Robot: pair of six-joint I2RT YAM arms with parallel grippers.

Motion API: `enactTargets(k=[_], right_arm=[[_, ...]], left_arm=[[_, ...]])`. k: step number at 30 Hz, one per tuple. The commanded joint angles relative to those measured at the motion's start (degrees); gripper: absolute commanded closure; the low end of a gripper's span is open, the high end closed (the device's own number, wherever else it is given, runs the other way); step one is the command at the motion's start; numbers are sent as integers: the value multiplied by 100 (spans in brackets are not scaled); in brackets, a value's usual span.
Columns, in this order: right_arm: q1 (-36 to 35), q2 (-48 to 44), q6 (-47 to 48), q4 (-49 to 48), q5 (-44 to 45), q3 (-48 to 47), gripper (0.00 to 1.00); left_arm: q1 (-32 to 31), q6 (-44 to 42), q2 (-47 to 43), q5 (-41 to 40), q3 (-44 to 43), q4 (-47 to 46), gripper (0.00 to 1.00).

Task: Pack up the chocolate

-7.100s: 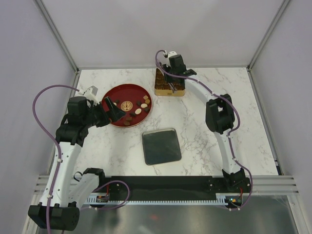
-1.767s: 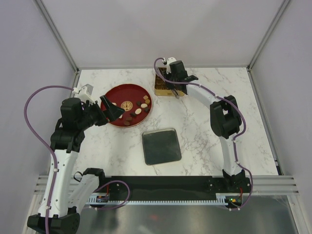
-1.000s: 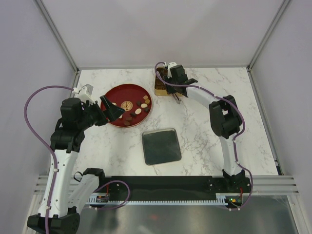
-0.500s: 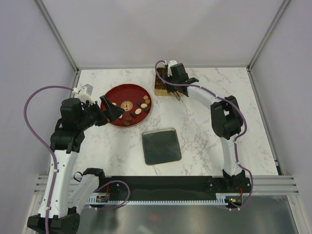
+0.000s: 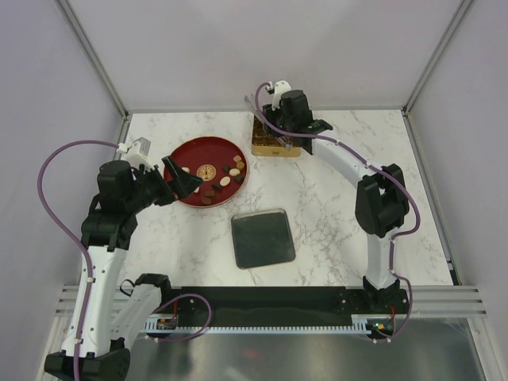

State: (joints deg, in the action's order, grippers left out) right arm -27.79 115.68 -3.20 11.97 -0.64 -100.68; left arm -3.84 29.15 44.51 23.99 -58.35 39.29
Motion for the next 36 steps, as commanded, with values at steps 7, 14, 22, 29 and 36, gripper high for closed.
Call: enactTargets(k=[7,14,22,29,36], right_arm=[[-1219,515,56,-291,-708,-241,54],[-1791,1097,469,-283,-1324,-513,51],[-1941,1589,803,-291,-1202,-812,47],[-1984,1862,935,-248,-1104,-1023,46],[-2037,1985,1023,-160,-1113,-1068,46]], left_arm=[[23,47,-66,132,-256,-18,3],[23,21,-109,132,-239,17,3],[23,-5,-118,124,-203,9,3],[23,-23,-92,97,-186,0,3],[23,-23,-83,71,-195,0,3]])
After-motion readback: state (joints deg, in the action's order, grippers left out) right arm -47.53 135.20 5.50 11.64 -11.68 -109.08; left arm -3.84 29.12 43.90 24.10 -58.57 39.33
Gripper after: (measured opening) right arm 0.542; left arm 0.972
